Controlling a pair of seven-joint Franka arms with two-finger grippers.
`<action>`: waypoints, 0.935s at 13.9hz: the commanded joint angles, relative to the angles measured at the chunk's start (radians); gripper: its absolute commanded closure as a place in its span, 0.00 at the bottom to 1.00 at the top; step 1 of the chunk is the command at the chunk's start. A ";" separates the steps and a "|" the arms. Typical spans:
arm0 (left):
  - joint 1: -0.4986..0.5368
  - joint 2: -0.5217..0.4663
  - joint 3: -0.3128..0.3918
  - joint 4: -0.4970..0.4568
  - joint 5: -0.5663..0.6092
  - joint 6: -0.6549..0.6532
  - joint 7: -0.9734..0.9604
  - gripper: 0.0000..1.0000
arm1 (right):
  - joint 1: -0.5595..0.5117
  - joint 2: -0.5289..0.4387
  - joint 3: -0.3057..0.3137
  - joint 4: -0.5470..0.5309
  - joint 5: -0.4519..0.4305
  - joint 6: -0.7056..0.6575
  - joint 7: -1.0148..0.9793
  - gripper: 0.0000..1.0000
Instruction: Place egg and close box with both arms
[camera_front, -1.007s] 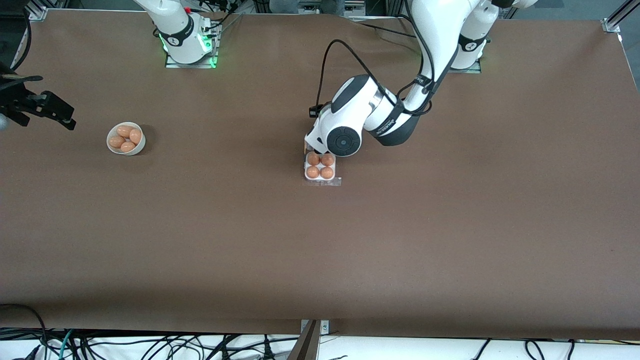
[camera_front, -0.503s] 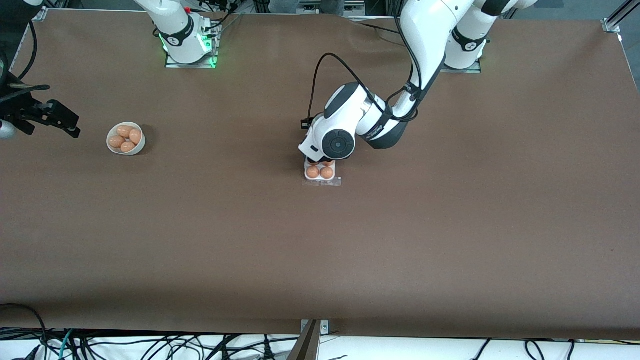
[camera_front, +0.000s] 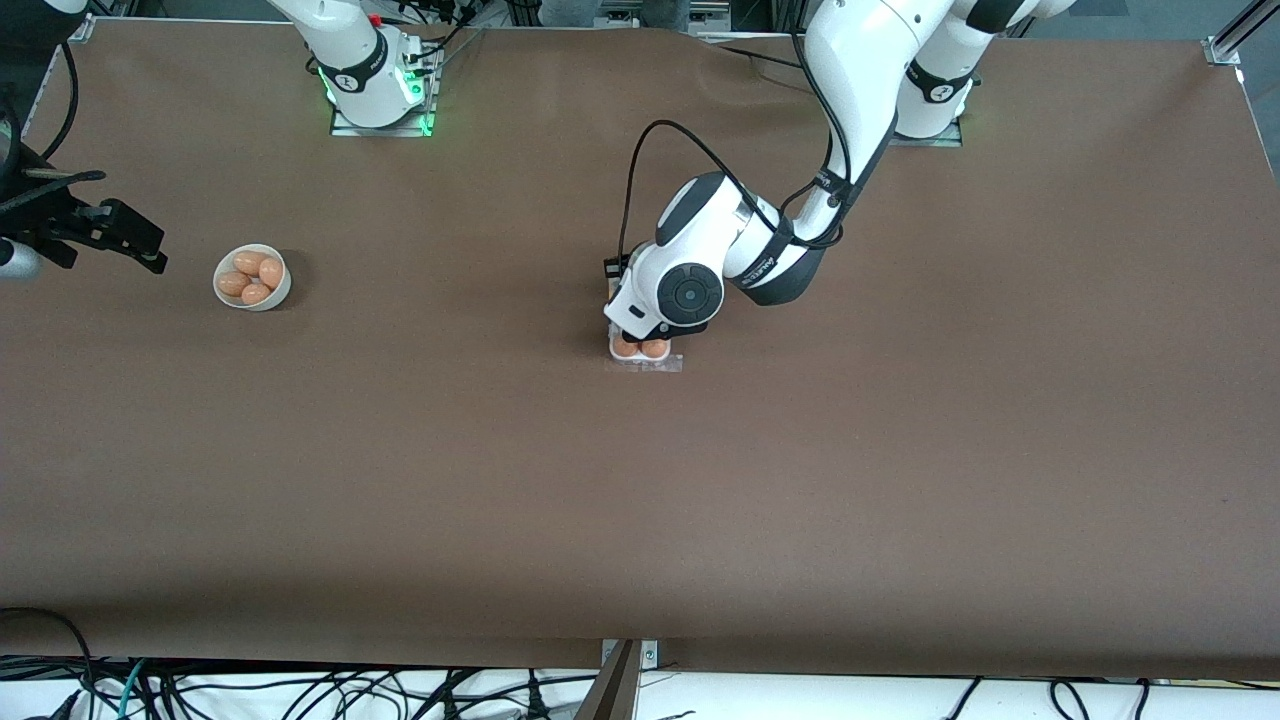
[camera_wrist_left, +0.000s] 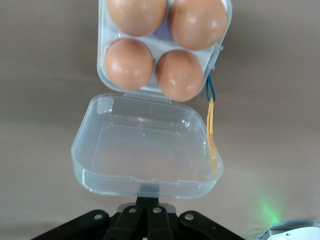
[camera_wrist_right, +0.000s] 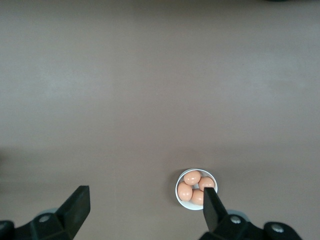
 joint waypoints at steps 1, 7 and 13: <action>-0.003 0.014 0.024 0.045 0.049 0.005 0.003 1.00 | -0.017 -0.008 0.014 0.003 0.019 -0.020 -0.020 0.00; -0.003 -0.006 0.137 0.131 0.138 0.013 0.049 0.66 | -0.017 -0.001 0.014 0.000 0.019 -0.020 -0.020 0.00; 0.078 -0.159 0.196 0.154 0.434 -0.050 0.051 0.00 | -0.017 -0.001 0.014 -0.002 0.019 -0.020 -0.022 0.00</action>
